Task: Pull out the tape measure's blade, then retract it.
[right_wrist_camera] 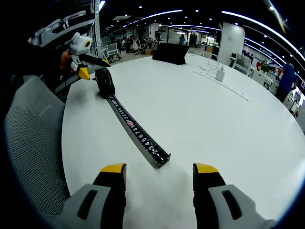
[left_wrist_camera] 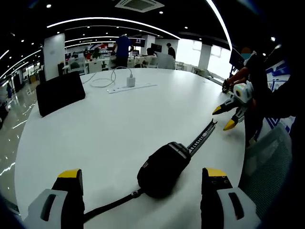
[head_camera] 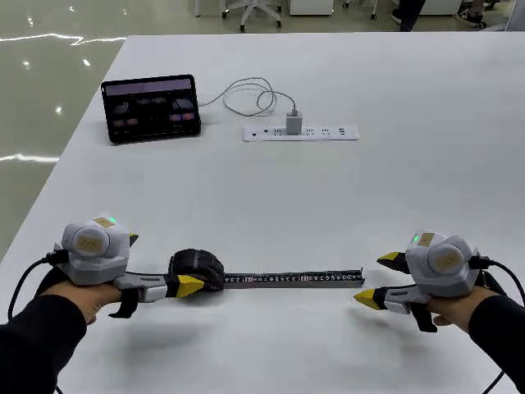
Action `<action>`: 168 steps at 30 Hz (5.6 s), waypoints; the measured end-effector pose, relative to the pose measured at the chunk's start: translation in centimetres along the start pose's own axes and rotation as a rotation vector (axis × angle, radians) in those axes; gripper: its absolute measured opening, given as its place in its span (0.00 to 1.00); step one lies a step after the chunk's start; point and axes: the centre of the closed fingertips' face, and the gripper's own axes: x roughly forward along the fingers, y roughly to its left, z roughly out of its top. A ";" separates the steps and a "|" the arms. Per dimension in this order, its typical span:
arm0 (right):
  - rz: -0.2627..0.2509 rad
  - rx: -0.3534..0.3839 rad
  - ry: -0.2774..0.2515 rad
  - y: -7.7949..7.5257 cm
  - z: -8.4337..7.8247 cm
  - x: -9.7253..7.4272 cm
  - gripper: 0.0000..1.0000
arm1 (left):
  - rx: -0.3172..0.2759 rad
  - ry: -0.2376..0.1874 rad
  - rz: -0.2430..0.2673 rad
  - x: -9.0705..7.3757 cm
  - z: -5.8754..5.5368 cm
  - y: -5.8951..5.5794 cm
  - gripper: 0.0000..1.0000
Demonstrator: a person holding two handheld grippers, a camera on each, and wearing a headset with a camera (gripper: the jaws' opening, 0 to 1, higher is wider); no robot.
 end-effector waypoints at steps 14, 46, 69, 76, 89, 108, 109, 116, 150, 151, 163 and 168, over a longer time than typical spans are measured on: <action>-0.111 0.102 -0.036 0.0 -1.2 -3.0 0.77 | -0.013 -0.054 0.066 -2.4 -0.1 1.2 1.00; -0.200 0.150 -0.113 1.3 -2.0 -10.1 0.98 | 0.016 -0.101 0.066 -8.0 -2.3 0.8 1.00; -0.232 0.118 -0.111 2.6 -2.6 -12.3 1.00 | -0.007 -0.132 0.074 -10.9 -3.7 -0.8 1.00; -0.235 0.090 -0.126 2.1 -2.2 -12.4 1.00 | 0.003 -0.130 0.071 -10.4 -2.9 -0.8 1.00; -0.191 0.104 -0.111 2.2 -2.6 -12.3 0.99 | 0.005 -0.129 0.057 -9.3 -2.3 -1.0 1.00; -0.105 0.037 -0.086 1.4 -1.8 -10.2 1.00 | -0.030 -0.085 0.039 -5.7 -0.5 -1.8 1.00; -0.094 0.027 -0.087 1.5 -1.8 -10.0 1.00 | -0.025 -0.086 0.036 -5.4 -0.3 -2.0 1.00; -0.048 0.005 -0.052 1.1 -1.4 -8.8 1.00 | 0.024 0.010 -0.015 -2.6 -0.9 -3.8 1.00; 0.248 -0.266 0.144 1.7 0.6 -1.0 0.71 | -0.193 -0.137 0.267 2.1 0.3 -3.0 0.95; 0.256 -0.285 0.153 1.6 0.6 -0.8 0.69 | -0.191 -0.141 0.271 2.1 0.4 -2.9 0.95; 0.309 -0.413 0.245 0.4 1.0 1.2 0.49 | -0.178 -0.211 0.336 3.3 1.1 -2.4 0.93; 0.332 -0.464 0.284 0.4 0.8 1.8 0.43 | -0.196 -0.237 0.321 3.8 0.9 -2.9 0.94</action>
